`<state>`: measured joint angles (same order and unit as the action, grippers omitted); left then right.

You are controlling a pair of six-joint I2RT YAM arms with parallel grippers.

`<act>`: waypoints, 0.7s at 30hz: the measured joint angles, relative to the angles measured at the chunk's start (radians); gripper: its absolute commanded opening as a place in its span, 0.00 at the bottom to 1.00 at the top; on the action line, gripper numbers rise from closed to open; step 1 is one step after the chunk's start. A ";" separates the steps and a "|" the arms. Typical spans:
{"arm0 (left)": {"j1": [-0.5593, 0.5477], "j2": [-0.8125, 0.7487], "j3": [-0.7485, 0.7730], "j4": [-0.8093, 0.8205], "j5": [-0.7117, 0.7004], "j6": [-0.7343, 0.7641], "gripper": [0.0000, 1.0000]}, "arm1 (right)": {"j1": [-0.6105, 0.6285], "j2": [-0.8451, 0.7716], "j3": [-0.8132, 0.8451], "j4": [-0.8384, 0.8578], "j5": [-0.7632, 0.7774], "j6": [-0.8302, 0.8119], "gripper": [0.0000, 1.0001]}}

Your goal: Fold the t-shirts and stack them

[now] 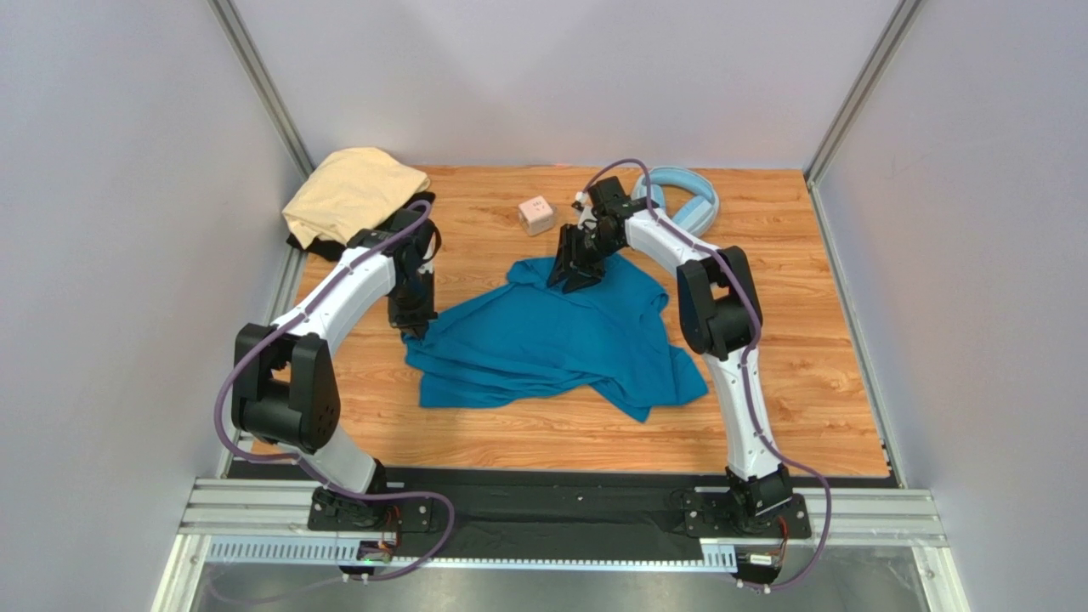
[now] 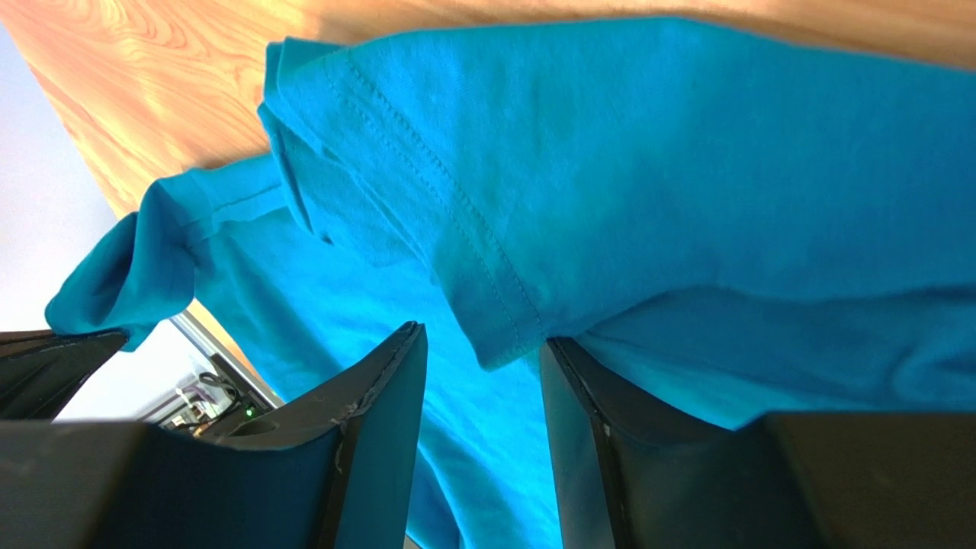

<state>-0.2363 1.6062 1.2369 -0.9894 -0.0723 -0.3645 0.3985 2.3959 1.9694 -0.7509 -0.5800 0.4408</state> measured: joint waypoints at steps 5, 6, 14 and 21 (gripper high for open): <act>0.000 0.004 0.002 -0.001 -0.001 0.001 0.00 | 0.000 0.020 0.013 0.000 -0.011 0.002 0.24; 0.000 0.006 0.003 -0.001 -0.001 0.002 0.00 | -0.001 0.023 0.014 0.000 -0.013 0.002 0.18; 0.000 0.031 0.036 -0.001 -0.003 0.004 0.00 | -0.001 0.024 0.016 0.000 -0.024 -0.001 0.00; 0.000 0.036 0.045 0.000 -0.003 0.004 0.00 | -0.008 0.020 0.014 -0.011 -0.031 -0.015 0.00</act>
<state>-0.2363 1.6424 1.2823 -0.9897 -0.0757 -0.3603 0.3904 2.4161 1.9839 -0.7620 -0.6106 0.4259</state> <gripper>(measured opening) 0.007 0.007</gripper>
